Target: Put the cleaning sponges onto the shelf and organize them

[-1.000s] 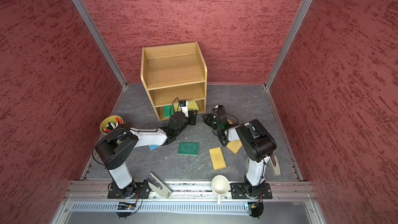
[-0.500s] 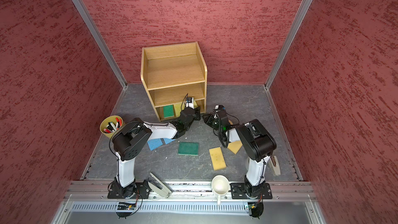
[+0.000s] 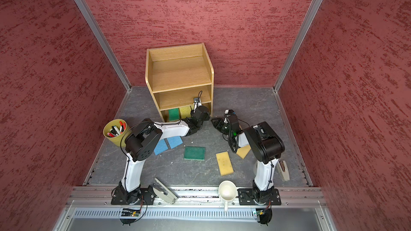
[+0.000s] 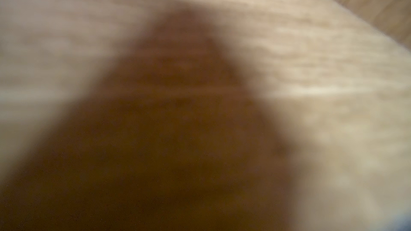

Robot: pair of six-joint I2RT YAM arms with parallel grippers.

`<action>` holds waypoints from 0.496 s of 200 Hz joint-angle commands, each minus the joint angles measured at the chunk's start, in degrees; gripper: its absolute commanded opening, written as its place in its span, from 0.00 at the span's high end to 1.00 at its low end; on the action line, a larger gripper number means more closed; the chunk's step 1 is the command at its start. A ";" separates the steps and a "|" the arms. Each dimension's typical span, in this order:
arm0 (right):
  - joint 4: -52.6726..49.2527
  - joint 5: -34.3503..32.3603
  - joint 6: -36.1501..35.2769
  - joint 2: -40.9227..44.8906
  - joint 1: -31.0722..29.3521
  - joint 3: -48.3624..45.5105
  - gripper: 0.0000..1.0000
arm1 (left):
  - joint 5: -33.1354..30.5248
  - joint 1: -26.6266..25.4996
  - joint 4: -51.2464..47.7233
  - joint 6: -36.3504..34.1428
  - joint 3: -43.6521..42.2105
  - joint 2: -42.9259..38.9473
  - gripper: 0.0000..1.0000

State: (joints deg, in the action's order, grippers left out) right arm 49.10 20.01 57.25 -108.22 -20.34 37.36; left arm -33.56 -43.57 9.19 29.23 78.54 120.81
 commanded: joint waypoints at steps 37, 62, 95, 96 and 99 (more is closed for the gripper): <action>4.89 2.07 2.78 -1.48 1.24 -1.70 0.66 | 1.17 1.56 -19.57 9.82 9.23 5.44 0.31; 4.88 2.03 2.78 -0.82 1.39 -1.93 0.66 | 2.73 2.13 -25.17 13.15 11.70 7.08 0.35; 5.43 2.00 3.11 -0.58 1.61 -2.40 0.66 | 3.03 2.64 -29.37 14.77 13.90 8.96 0.38; 5.41 2.03 3.16 -0.54 1.61 -2.43 0.66 | 3.09 2.67 -29.65 14.92 14.00 9.02 0.38; 5.47 2.05 3.24 -0.52 1.65 -2.47 0.66 | 3.12 2.76 -30.30 15.21 14.33 9.27 0.39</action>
State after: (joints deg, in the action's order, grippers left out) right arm 53.28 21.65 59.44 -109.12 -19.31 35.97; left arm -33.50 -42.39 -10.87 40.80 92.66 125.23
